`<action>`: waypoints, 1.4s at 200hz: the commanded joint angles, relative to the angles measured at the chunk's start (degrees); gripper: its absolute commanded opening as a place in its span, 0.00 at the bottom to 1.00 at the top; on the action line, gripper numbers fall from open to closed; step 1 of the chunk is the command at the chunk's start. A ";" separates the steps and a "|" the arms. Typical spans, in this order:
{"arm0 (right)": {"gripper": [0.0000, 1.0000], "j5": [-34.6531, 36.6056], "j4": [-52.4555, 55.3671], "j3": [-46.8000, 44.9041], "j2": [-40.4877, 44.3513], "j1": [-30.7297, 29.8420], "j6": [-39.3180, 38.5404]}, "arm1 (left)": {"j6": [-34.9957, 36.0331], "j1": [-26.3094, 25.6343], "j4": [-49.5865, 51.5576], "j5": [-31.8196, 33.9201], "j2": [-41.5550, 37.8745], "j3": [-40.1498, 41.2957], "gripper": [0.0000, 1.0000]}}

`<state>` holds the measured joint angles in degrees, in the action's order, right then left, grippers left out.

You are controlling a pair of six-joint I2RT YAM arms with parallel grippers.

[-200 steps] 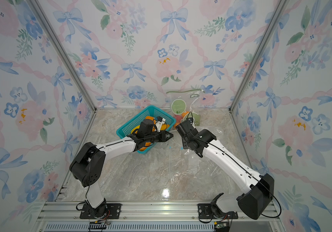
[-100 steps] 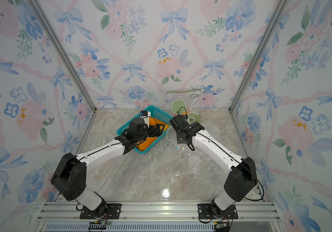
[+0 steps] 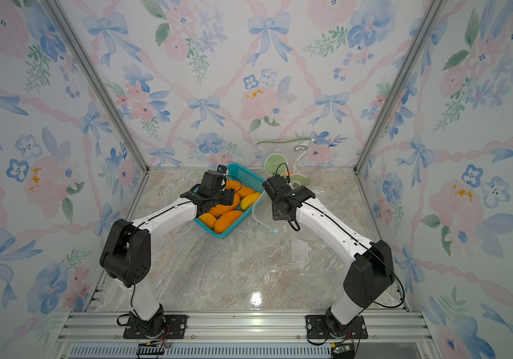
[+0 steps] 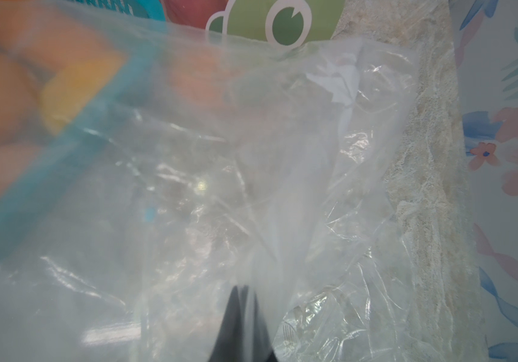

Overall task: Place the mango in a zip-top bag and seal the zipper
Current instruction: Pick up the mango from the basket.

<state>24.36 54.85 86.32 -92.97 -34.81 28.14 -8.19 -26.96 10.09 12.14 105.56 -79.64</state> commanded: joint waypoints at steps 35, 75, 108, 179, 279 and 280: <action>0.00 -1.15 1.21 -0.11 -0.11 0.62 1.44 | 7.86 0.79 8.62 -0.94 10.98 -10.58 0.70; 0.00 -1.19 1.44 -0.10 -0.02 0.88 1.59 | 8.59 1.09 11.17 -1.92 14.95 -13.87 0.72; 0.00 -1.16 1.30 -0.28 0.05 1.05 1.72 | 9.40 1.10 12.89 -2.03 17.05 -14.82 0.80; 0.00 -1.33 1.56 -0.37 0.07 1.24 1.86 | 10.51 1.49 15.48 -2.50 19.86 -16.46 0.89; 0.00 -2.89 0.99 -0.33 0.23 1.78 1.91 | 10.90 2.24 16.81 -5.21 17.67 -18.01 0.56; 0.00 -2.94 0.98 -0.35 0.24 1.81 1.87 | 10.91 2.21 16.77 -5.25 17.58 -18.05 0.56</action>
<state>22.61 55.02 86.32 -92.97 -33.95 29.21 2.52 -24.99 24.93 9.04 124.36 -96.23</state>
